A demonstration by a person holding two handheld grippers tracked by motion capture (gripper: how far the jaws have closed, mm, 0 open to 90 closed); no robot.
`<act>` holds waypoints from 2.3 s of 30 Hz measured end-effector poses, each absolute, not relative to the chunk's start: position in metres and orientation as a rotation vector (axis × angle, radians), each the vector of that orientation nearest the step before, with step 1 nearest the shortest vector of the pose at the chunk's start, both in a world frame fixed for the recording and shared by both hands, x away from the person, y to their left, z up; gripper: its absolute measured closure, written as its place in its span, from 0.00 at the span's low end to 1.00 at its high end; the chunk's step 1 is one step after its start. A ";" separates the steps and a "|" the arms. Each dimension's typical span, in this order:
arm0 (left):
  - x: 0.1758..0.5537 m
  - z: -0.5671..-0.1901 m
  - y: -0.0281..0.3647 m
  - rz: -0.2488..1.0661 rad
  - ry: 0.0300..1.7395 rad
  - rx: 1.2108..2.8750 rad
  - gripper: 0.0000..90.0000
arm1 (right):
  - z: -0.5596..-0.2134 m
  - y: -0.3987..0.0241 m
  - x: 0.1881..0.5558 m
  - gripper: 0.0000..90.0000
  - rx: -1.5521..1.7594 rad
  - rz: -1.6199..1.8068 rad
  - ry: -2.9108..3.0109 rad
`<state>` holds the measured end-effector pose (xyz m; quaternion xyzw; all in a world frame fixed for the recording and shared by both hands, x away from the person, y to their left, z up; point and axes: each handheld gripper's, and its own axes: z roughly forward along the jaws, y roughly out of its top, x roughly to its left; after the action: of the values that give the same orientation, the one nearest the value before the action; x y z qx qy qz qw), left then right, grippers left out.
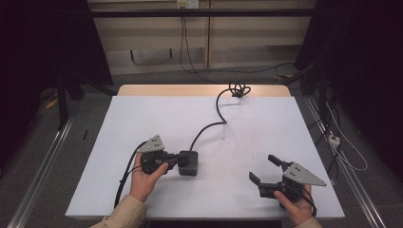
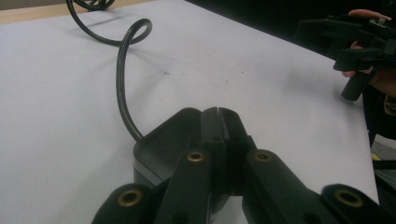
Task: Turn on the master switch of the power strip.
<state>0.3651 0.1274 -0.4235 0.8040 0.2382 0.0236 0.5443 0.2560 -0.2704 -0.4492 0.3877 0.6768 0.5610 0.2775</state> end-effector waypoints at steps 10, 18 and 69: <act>0.365 -0.426 0.125 0.053 0.565 1.924 1.00 | -0.449 -0.270 0.256 0.06 1.039 1.507 1.816; 0.365 -0.426 0.125 0.058 0.564 1.929 1.00 | -0.449 -0.271 0.256 0.06 1.038 1.507 1.816; 0.363 -0.430 0.122 0.062 0.566 1.945 1.00 | -0.449 -0.270 0.256 0.06 1.033 1.511 1.821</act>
<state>0.3634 0.1224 -0.4298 0.8144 0.2370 0.0258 0.5292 0.2558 -0.2698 -0.4488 0.3845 0.6779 0.5624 0.2762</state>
